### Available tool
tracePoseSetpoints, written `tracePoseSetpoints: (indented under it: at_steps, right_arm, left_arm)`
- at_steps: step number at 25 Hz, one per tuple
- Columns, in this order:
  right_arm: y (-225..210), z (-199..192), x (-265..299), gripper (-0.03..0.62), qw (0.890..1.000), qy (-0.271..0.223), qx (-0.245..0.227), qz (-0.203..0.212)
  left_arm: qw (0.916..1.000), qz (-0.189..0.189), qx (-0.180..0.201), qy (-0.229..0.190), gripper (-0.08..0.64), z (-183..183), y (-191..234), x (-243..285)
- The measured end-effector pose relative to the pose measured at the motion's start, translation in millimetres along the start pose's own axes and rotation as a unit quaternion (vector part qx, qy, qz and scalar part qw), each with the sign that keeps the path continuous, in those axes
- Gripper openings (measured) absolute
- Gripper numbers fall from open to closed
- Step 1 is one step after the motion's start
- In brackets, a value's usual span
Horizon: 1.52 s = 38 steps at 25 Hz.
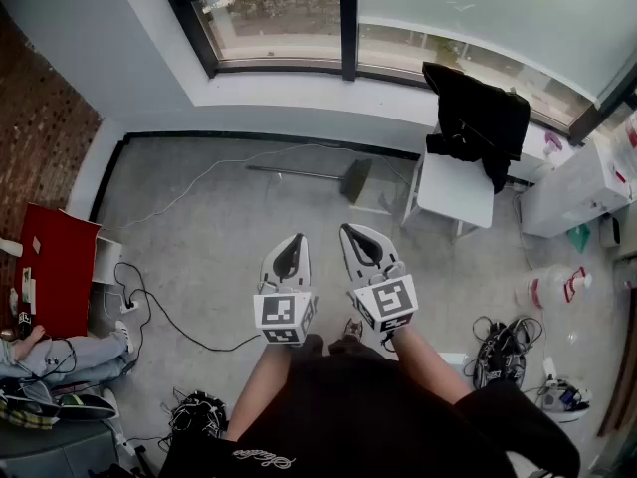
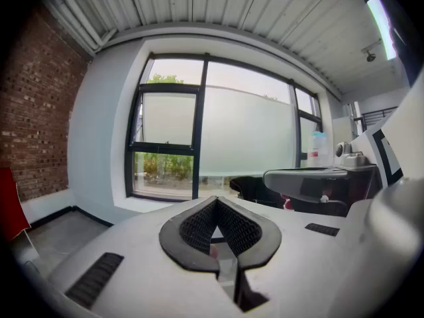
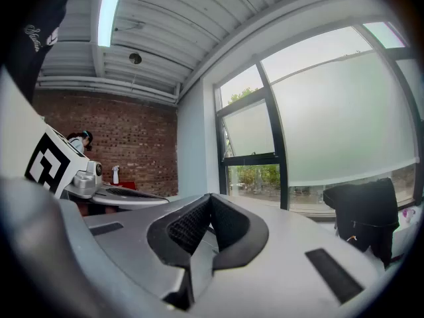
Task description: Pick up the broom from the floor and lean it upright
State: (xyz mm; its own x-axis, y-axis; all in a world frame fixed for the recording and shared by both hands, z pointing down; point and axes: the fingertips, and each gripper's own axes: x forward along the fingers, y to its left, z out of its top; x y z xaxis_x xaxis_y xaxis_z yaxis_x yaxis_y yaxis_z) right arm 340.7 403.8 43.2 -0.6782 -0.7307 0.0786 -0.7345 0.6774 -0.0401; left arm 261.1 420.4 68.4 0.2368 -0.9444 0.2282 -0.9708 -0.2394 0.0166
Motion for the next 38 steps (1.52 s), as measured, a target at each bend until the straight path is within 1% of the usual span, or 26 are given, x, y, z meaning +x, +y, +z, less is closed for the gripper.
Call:
tracePoseSetpoints:
  at_steps: [5, 9, 12, 16, 20, 22, 26, 29, 32, 38]
  right_arm:
    - [-18.2, -11.3, 5.2, 0.008, 1.000, 0.009, 0.004, 0.003]
    - [-23.2, -21.4, 20.0, 0.008, 1.000, 0.017, 0.012, 0.008]
    - [-23.9, -28.5, 41.0, 0.008, 1.000, 0.025, 0.010, 0.013]
    - [-5.7, -29.4, 90.5, 0.008, 0.999, 0.036, 0.005, 0.020]
    - [12.4, -21.1, 146.6, 0.008, 0.999, 0.041, -0.001, 0.027]
    - [21.5, -18.1, 172.3, 0.008, 0.998, 0.047, -0.007, 0.028]
    - [56.5, -13.5, 219.3, 0.008, 0.998, 0.058, -0.019, 0.032]
    - [80.5, -11.6, 254.6, 0.008, 0.997, 0.060, -0.031, 0.037]
    - [85.9, -13.6, 271.5, 0.008, 0.996, 0.068, -0.037, 0.037]
    - [57.3, -16.2, 300.2, 0.008, 0.996, 0.075, -0.045, 0.015]
  left_arm:
    - [0.9998, 0.010, 0.002, 0.016, 0.006, -10.1, -2.2, 11.8]
    - [0.9996, 0.018, -0.001, 0.019, 0.006, -14.7, 8.3, 20.8]
    - [0.9996, 0.014, -0.002, 0.024, 0.006, -19.0, 19.7, 34.3]
    - [0.9994, 0.019, -0.011, 0.027, 0.006, -17.4, 68.3, 48.6]
    - [0.9996, 0.022, -0.013, 0.014, 0.006, -2.6, 127.0, 65.0]
    - [0.9995, 0.023, -0.020, 0.007, 0.006, 4.3, 155.3, 72.1]
    - [0.9993, 0.019, -0.034, -0.002, 0.006, 9.8, 213.6, 70.9]
    - [0.9993, 0.022, -0.029, -0.001, 0.006, 7.5, 255.2, 69.2]
    - [0.9991, 0.027, -0.032, 0.010, 0.006, 1.0, 278.5, 73.2]
    - [0.9989, 0.019, -0.041, 0.014, 0.006, -3.0, 299.0, 109.0]
